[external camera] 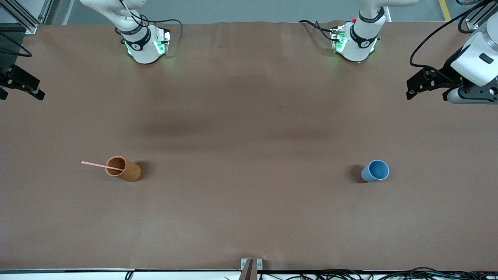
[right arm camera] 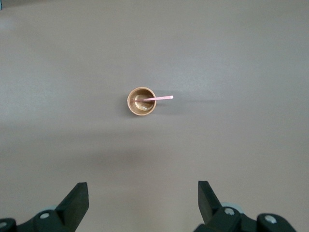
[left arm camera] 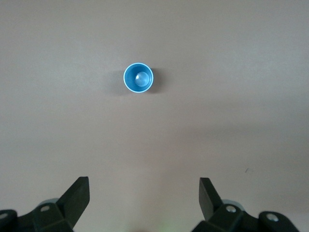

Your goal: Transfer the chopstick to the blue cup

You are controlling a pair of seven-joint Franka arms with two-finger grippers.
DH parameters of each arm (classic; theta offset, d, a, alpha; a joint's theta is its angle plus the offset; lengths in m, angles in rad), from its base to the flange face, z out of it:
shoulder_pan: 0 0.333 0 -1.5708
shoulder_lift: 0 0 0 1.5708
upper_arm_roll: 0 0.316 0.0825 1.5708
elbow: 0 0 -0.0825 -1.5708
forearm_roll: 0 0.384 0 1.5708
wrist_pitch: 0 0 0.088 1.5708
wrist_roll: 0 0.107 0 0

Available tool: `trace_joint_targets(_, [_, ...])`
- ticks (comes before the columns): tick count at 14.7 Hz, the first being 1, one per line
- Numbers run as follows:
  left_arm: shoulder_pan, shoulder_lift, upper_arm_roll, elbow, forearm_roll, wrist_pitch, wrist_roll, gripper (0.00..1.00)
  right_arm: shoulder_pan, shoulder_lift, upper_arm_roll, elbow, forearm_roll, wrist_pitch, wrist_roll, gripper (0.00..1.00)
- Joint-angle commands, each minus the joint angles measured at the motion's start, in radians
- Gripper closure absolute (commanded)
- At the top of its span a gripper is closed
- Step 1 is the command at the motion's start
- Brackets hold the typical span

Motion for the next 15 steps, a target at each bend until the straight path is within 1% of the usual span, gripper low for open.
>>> trace_joint_targets(1, [0.005,0.011,0.0,0.031,-0.013,-0.025,0.013,0.0,-0.004,-0.009,0.004,-0.007,-0.011,0.0,0.0,0.0])
trace_joint_targets(6, [0.006,0.015,0.0,0.033,-0.005,-0.025,0.012,0.0,-0.005,-0.009,0.004,-0.011,-0.011,-0.003,0.001,0.0])
trace_joint_targets(8, [0.017,0.066,0.015,0.02,-0.007,-0.021,0.077,0.0,-0.005,-0.007,0.003,-0.013,-0.011,-0.003,0.001,0.0])
trace_joint_targets(9, [0.018,0.124,0.033,0.022,-0.01,0.001,0.11,0.0,-0.005,-0.007,0.004,-0.013,-0.011,-0.003,0.0,0.0])
trace_joint_targets(11, [0.028,0.213,0.061,-0.007,-0.013,0.126,0.122,0.0,-0.007,-0.007,0.003,-0.013,-0.011,-0.001,-0.002,0.0])
trace_joint_targets(13, [0.049,0.3,0.062,-0.05,-0.014,0.263,0.122,0.0,-0.01,-0.004,0.004,-0.013,-0.011,0.0,-0.007,0.0])
trace_joint_targets(15, [0.054,0.357,0.064,-0.113,-0.013,0.399,0.112,0.0,-0.026,0.001,0.003,-0.014,-0.005,0.0,-0.01,0.0])
